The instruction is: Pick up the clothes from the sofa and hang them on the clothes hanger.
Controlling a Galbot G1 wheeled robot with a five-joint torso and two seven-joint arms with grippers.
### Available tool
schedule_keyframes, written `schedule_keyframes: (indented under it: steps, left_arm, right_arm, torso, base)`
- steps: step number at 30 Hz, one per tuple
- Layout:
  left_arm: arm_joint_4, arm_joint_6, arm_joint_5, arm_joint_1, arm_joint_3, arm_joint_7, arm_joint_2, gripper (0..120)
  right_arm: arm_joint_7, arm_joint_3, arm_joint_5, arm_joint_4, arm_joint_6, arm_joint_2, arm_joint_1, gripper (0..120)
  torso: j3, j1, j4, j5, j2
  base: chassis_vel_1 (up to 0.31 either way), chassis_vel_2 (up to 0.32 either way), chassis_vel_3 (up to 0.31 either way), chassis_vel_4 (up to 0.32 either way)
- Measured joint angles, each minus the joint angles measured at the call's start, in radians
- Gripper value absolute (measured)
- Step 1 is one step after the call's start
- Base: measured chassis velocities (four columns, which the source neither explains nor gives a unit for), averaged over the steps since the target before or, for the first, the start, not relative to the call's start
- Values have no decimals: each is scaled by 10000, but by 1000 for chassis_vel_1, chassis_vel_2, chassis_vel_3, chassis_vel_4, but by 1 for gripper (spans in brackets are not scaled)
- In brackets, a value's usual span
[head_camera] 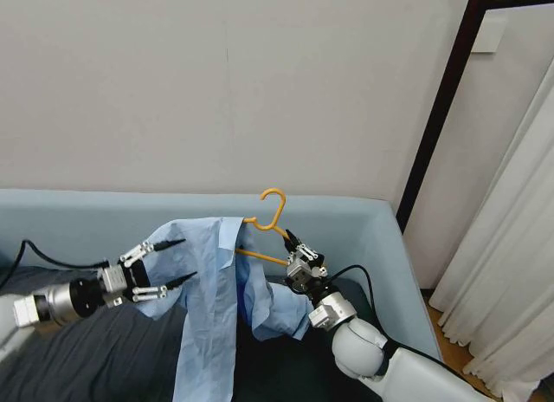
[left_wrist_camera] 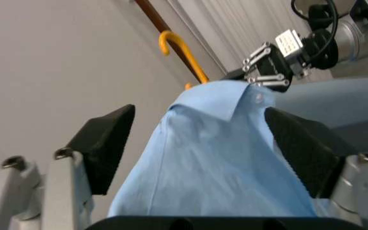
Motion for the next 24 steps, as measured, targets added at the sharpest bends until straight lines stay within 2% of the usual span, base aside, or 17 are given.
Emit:
schedule_keyframes:
  steps: [2, 7, 10, 14, 17, 21, 24]
  left_arm:
    - [418, 468, -428, -377, 243, 587, 448, 95]
    - [984, 1230, -1295, -499, 440, 1295, 900, 100]
    - [1128, 1593, -1612, -492, 492, 1512, 883, 100]
    - [1221, 2277, -1739, -436, 688, 1969, 496, 100]
    - [1242, 2425, -1693, -441, 761, 2071, 390, 100]
    - [1334, 2755, -1375, -416, 872, 2512, 79, 93]
    - [1425, 2783, -1273, -384, 869, 2657, 16, 78]
  right_arm:
    - [-61, 157, -534, -50, 184, 70, -184, 5]
    - [-115, 70, -1267, -161, 429, 317, -210, 5]
    - [-157, -123, -1550, -273, 597, 470, -92, 5]
    - [-199, -477, -2148, -442, 860, 776, 128, 5]
    - [-205, -519, -2249, -430, 888, 797, 128, 5]
    - [-215, -516, -2505, -353, 977, 819, 21, 5]
    - [-241, -442, -2674, -349, 1111, 794, -92, 5]
  torso:
    - [0, -1, -1, 0, 0]
    - [-1, -1, 2, -3, 0]
    - [0, 0, 4, -1, 0]
    - [0, 0, 5, -3, 0]
    - [0, -1, 3, -3, 0]
    - [0, -1, 1, -3, 0]
    - [0, -1, 1, -1, 1]
  base:
    - [0, 0, 0, 0]
    - [0, 0, 0, 0]
    - [0, 0, 0, 0]
    - [0, 0, 0, 0]
    - [0, 0, 0, 0]
    - [0, 0, 0, 0]
    - [0, 0, 0, 0]
